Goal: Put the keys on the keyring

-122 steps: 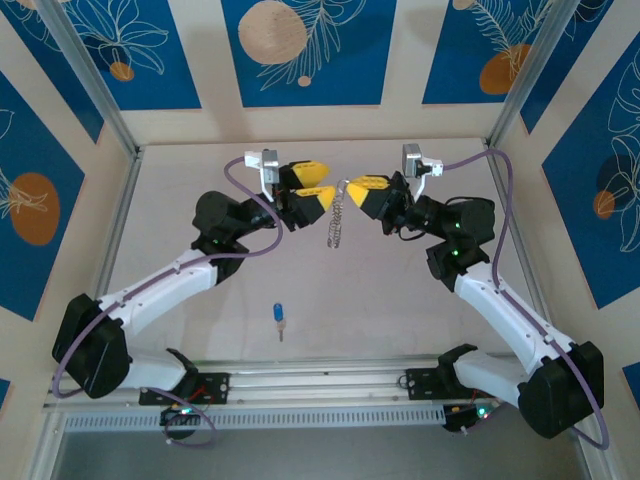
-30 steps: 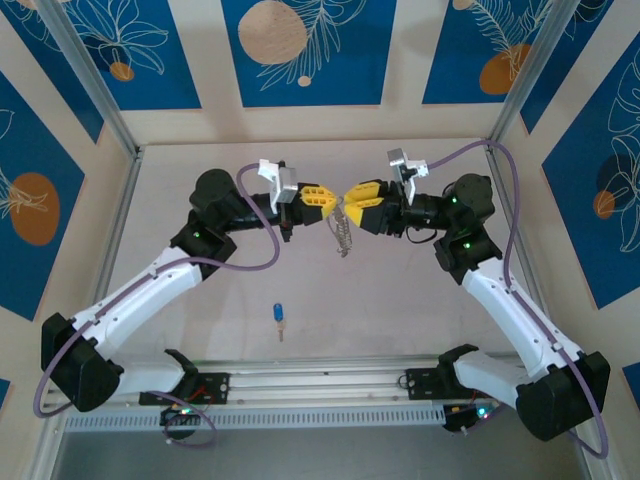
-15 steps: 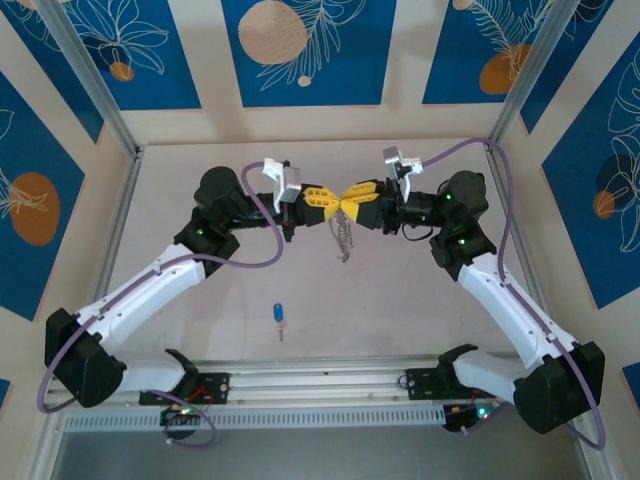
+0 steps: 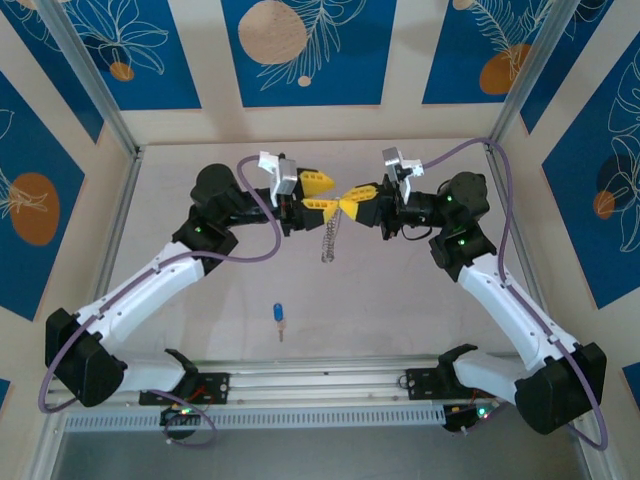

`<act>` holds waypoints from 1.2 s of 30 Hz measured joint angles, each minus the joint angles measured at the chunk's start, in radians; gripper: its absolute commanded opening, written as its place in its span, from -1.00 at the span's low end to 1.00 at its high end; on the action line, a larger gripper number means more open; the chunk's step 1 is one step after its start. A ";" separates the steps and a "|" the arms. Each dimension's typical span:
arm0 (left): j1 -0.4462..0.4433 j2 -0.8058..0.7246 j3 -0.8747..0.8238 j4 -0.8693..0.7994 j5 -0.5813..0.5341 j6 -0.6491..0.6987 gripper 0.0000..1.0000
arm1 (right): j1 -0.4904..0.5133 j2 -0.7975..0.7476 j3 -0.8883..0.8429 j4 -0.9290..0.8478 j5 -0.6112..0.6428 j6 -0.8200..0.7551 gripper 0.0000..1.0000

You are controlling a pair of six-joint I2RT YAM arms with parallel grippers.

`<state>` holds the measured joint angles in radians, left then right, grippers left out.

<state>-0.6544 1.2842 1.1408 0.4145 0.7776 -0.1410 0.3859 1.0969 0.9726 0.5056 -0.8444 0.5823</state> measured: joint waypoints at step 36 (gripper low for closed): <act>0.022 0.087 -0.149 0.584 -0.115 -0.464 -0.03 | 0.007 0.021 -0.170 0.523 0.293 0.329 -1.00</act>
<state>-0.6323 1.3716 0.9916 0.9981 0.6628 -0.6052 0.3927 1.1179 0.8024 1.0290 -0.5518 0.9115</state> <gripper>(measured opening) 0.497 0.066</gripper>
